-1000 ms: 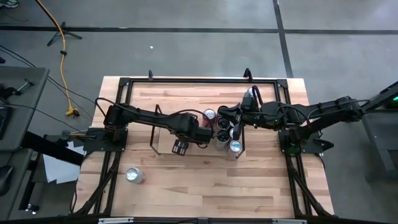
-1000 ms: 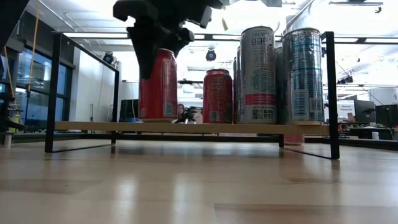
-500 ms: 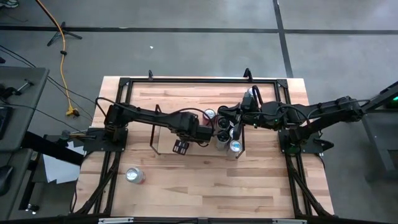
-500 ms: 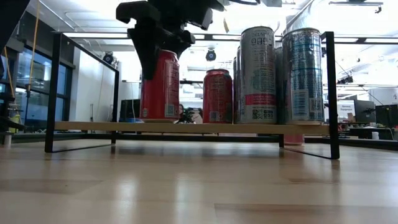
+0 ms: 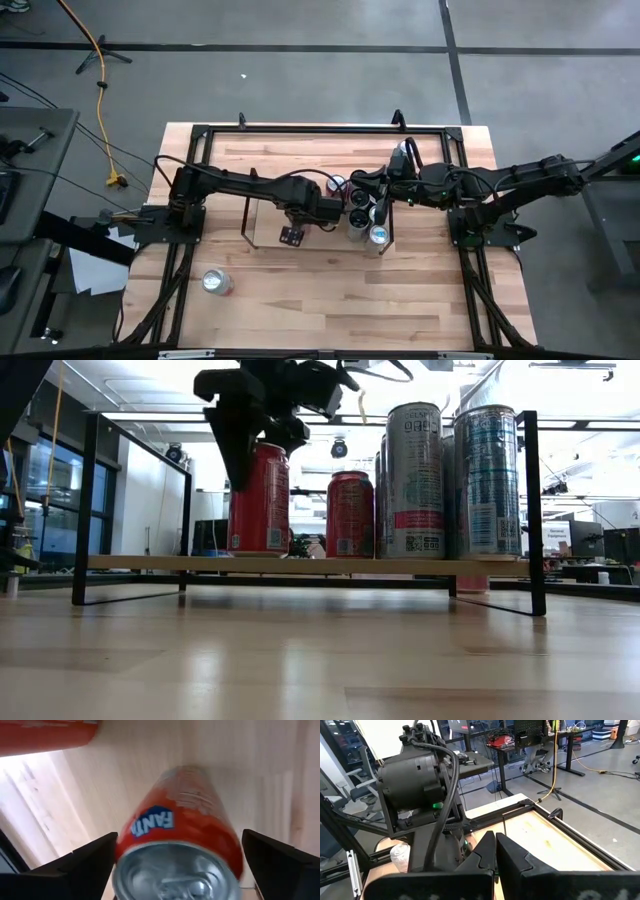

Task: Place canned beverage on shelf
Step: Put the orange soda can aligned with the other orange soda can on the shelf

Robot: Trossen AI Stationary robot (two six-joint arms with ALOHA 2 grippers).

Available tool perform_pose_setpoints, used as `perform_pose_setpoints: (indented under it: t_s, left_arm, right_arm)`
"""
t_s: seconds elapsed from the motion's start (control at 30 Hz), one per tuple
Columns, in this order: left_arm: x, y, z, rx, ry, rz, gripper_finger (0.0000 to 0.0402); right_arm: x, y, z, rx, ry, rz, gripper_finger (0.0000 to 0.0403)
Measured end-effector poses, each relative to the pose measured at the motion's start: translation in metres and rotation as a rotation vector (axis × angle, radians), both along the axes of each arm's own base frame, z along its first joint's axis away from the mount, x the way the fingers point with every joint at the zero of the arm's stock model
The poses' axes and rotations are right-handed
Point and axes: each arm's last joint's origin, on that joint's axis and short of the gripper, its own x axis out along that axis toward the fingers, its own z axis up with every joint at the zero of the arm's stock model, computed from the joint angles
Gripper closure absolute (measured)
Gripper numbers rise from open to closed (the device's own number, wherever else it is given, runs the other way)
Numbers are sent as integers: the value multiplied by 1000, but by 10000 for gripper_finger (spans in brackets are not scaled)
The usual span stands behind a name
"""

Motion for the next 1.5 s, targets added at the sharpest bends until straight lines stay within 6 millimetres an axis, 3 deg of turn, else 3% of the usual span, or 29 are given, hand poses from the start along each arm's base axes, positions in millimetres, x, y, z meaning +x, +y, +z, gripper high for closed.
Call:
perform_pose_setpoints:
  t_s: [0.43,0.77,0.9,1.17,1.5]
  left_arm:
    - [-8,3,56,-50,-69,40,15]
    - [-56,6,102,-142,-199,81,16]
    - [-78,8,90,-157,-262,158,16]
    - [-113,8,34,-175,-300,253,16]
    - [-100,7,2,-149,-232,142,25]
  right_arm:
    - [0,0,0,-10,6,2,402]
    - [0,0,-1,-12,18,3,402]
    - [0,0,-1,-10,18,3,402]
    - [0,0,-2,-6,23,2,402]
    - [0,0,-2,9,20,-1,402]
